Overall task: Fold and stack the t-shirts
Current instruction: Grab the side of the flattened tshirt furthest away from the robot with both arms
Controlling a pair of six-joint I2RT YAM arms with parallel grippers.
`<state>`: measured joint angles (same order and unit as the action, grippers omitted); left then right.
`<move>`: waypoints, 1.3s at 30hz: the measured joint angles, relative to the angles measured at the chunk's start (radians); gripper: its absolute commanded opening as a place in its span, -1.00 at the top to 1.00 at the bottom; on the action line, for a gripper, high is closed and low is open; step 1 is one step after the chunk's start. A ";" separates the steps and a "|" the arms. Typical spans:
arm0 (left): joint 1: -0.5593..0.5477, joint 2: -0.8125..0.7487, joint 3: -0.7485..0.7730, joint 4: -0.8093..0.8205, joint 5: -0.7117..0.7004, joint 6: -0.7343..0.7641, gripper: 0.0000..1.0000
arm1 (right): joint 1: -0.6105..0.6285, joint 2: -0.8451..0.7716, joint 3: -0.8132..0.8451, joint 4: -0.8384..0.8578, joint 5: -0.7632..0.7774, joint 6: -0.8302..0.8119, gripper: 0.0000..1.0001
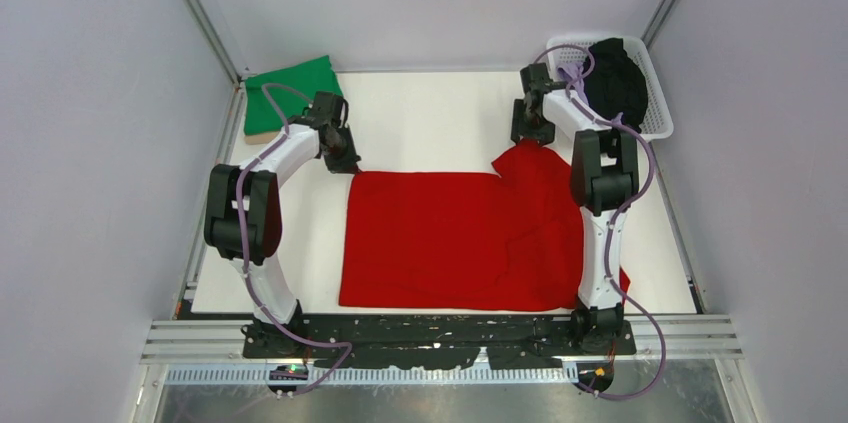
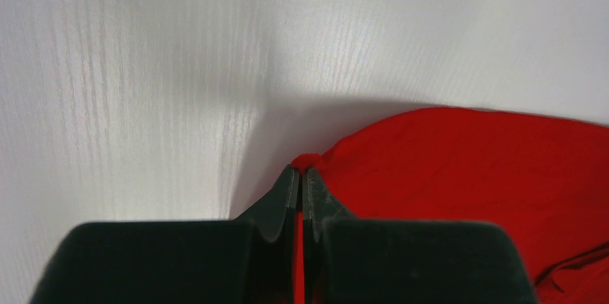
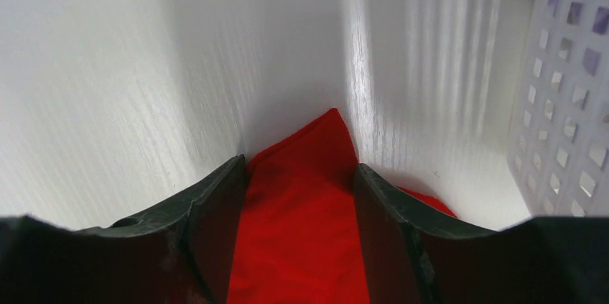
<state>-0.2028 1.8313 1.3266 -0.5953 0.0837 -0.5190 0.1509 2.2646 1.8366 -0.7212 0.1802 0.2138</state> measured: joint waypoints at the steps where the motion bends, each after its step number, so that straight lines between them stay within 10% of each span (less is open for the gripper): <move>1: 0.000 0.000 0.000 0.000 0.000 0.000 1.00 | 0.000 -0.010 -0.013 0.002 -0.001 -0.002 -0.21; 17: 0.000 0.000 0.000 0.000 0.000 0.001 1.00 | 0.023 -0.027 -0.040 0.034 -0.012 -0.024 -0.07; 24: 0.000 0.000 0.000 0.000 0.006 0.001 1.00 | 0.023 -0.038 -0.076 0.055 -0.002 0.022 0.22; 30: 0.000 0.000 0.000 0.000 0.008 0.001 1.00 | 0.018 -0.088 -0.158 0.084 0.026 0.050 0.86; 39: 0.000 -0.051 -0.027 0.008 0.016 0.005 1.00 | 0.011 -0.204 -0.275 0.145 0.028 0.034 0.90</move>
<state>-0.2031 1.7805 1.2995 -0.5873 0.1001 -0.5144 0.1616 2.0609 1.5612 -0.5758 0.2085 0.2478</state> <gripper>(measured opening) 0.015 0.082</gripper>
